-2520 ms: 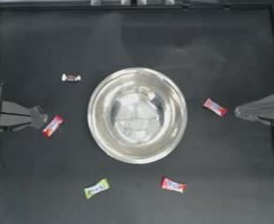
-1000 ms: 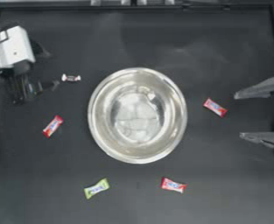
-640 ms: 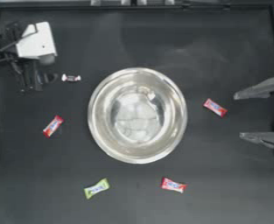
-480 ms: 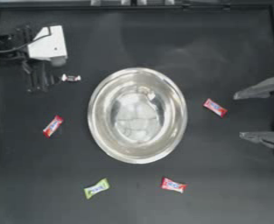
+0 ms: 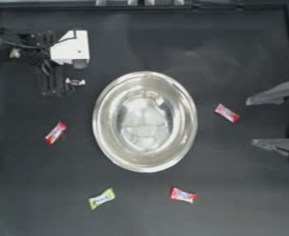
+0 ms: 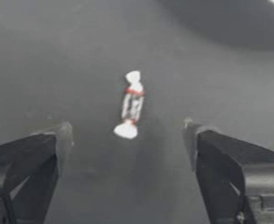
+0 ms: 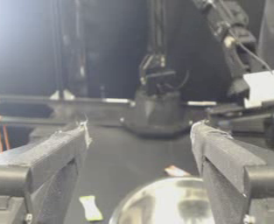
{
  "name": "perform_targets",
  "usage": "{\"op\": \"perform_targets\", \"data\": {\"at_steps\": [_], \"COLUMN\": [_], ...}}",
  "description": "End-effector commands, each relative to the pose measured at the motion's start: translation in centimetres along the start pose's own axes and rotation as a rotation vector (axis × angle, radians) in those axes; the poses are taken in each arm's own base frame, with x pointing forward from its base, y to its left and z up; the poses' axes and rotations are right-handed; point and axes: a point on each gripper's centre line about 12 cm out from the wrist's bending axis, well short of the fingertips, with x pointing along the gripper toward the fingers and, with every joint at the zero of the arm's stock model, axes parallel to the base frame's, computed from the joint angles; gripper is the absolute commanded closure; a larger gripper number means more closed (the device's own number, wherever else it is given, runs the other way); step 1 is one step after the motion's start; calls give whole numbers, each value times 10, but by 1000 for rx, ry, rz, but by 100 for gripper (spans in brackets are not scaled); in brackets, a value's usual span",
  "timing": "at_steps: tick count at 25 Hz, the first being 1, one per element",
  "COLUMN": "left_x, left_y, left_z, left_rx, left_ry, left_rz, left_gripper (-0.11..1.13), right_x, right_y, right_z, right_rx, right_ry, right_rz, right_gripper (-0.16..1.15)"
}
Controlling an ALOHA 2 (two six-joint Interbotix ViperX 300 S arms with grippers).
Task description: Put candies in bowl
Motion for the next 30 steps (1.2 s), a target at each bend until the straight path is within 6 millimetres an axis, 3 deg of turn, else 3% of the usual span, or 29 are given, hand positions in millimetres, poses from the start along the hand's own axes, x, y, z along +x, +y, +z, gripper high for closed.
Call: {"op": "perform_targets", "data": {"at_steps": [1,12,30], "left_x": [0,27,44], "left_y": [6,9,8], "left_z": [10,6,2], "left_rx": [7,16,6], "left_ry": [-23,44,69], "left_rz": [4,-28,-42], "left_gripper": [-1,-1,0], "right_x": [2,1,0], "right_y": [0,0,0], "right_z": [1,1,1], "right_rx": [10,15,18], "right_ry": [-5,-6,-11], "right_rz": [-2,-4,-3], "right_gripper": [-1,-1,-1]}}
